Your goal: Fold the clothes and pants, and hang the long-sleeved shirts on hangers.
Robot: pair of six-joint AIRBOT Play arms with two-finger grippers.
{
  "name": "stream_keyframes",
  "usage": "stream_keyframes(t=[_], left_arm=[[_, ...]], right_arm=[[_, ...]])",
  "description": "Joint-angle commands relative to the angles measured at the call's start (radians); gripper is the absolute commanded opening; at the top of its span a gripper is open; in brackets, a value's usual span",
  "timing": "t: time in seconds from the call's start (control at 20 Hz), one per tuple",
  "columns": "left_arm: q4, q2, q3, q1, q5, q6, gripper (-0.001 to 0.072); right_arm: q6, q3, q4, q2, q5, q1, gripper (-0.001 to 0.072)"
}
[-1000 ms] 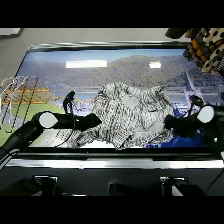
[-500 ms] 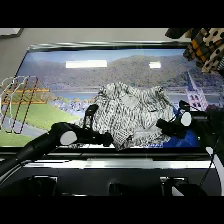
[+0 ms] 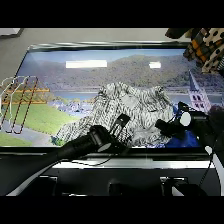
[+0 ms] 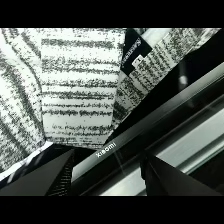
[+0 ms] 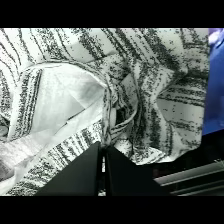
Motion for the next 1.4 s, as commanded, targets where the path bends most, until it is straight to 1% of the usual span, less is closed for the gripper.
stream_keyframes(t=[0.0, 0.2, 0.25, 0.35, 0.4, 0.45, 0.6, 0.7, 0.8, 0.85, 0.9, 0.95, 1.05, 1.2, 1.35], left_arm=[[0.114, -0.082, 0.053, -0.034, -0.045, -0.032, 0.0478], [0.193, -0.135, 0.074, -0.029, -0.042, -0.098, 0.0476], [0.203, -0.146, 0.076, -0.029, -0.043, -0.100, 0.0473], [0.203, -0.170, 0.077, -0.029, -0.045, -0.101, 0.0443], [0.200, -0.176, 0.078, -0.028, -0.053, -0.101, 0.0274], [0.200, -0.177, 0.084, -0.024, -0.066, -0.100, 0.0035], [0.200, -0.167, 0.159, 0.016, -0.142, -0.103, 0.0030], [0.190, -0.138, 0.228, 0.068, -0.223, -0.101, 0.0030], [0.080, -0.091, 0.260, 0.142, -0.285, -0.095, 0.0029], [-0.014, -0.068, 0.259, 0.177, -0.291, -0.066, 0.0029], [-0.093, -0.054, 0.259, 0.198, -0.293, -0.038, 0.0029], [-0.155, -0.044, 0.259, 0.204, -0.292, -0.028, 0.0029], [-0.251, -0.040, 0.259, 0.188, -0.278, -0.038, 0.0029], [-0.373, -0.037, 0.259, 0.116, -0.198, -0.144, 0.0029], [-0.483, -0.032, 0.277, 0.044, -0.058, -0.270, 0.0028]], right_arm=[[0.001, 0.000, 0.024, -0.001, 0.002, 0.001, 0.0042], [0.001, 0.000, 0.035, -0.001, 0.020, 0.001, 0.0042], [0.001, 0.000, 0.039, -0.001, 0.024, 0.001, 0.0041], [0.001, 0.000, 0.042, 0.006, 0.024, 0.001, 0.0041], [0.001, 0.000, 0.042, 0.013, 0.024, 0.001, 0.0041], [0.001, 0.000, 0.043, 0.021, 0.026, 0.001, 0.0041], [0.000, 0.005, 0.042, 0.051, 0.068, 0.000, 0.0041], [0.000, 0.053, -0.002, 0.064, 0.134, -0.005, 0.0040], [0.006, 0.173, -0.085, 0.062, 0.171, -0.005, 0.0040], [0.006, 0.251, -0.117, 0.045, 0.188, -0.005, 0.0040], [-0.009, 0.339, -0.134, 0.011, 0.221, -0.005, 0.0040], [-0.036, 0.439, -0.134, -0.043, 0.261, -0.004, 0.0040], [-0.100, 0.637, -0.114, -0.165, 0.314, -0.004, 0.0041], [-0.169, 0.974, -0.098, -0.341, 0.407, -0.001, 0.0041], [-0.186, 1.265, -0.023, -0.447, 0.491, 0.001, 0.0041]])
